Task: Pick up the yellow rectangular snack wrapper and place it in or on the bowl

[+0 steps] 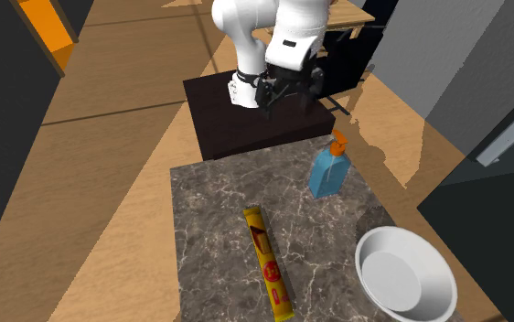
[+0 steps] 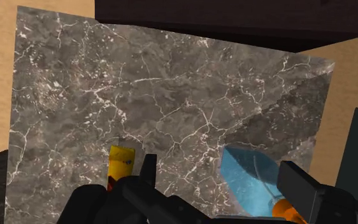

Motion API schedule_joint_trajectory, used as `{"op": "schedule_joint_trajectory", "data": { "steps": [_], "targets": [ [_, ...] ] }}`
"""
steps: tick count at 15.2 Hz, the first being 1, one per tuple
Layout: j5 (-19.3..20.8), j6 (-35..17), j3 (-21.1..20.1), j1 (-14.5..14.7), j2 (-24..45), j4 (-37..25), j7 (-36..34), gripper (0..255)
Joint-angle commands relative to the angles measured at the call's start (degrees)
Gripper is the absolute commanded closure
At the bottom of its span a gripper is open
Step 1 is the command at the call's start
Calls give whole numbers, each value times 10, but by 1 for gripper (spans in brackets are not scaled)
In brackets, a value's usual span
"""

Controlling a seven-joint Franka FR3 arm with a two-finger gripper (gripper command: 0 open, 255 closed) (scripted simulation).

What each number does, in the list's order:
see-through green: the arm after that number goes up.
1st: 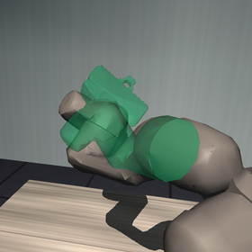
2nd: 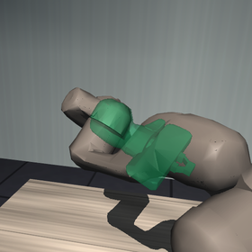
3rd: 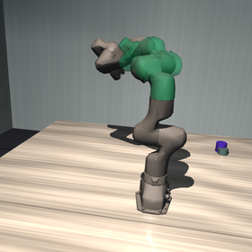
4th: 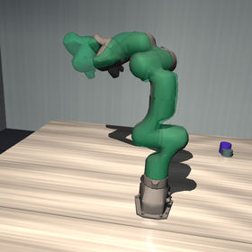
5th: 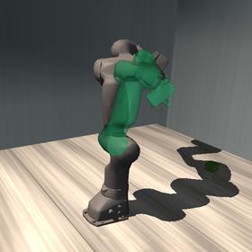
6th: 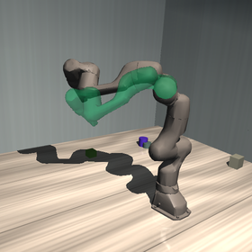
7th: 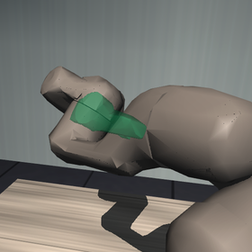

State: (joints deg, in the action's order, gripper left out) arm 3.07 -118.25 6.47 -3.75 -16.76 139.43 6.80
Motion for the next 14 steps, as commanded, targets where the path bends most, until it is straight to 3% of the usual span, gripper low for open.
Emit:
{"op": "schedule_joint_trajectory", "data": {
  "steps": [1, 8, 14],
  "targets": [
    [-4, -39, 9, -3, 47, -10, 11, 0],
    [-35, -123, 31, -15, 203, -88, 59, 0],
    [-74, -165, 33, -36, 337, -184, 102, 0]
  ]
}}
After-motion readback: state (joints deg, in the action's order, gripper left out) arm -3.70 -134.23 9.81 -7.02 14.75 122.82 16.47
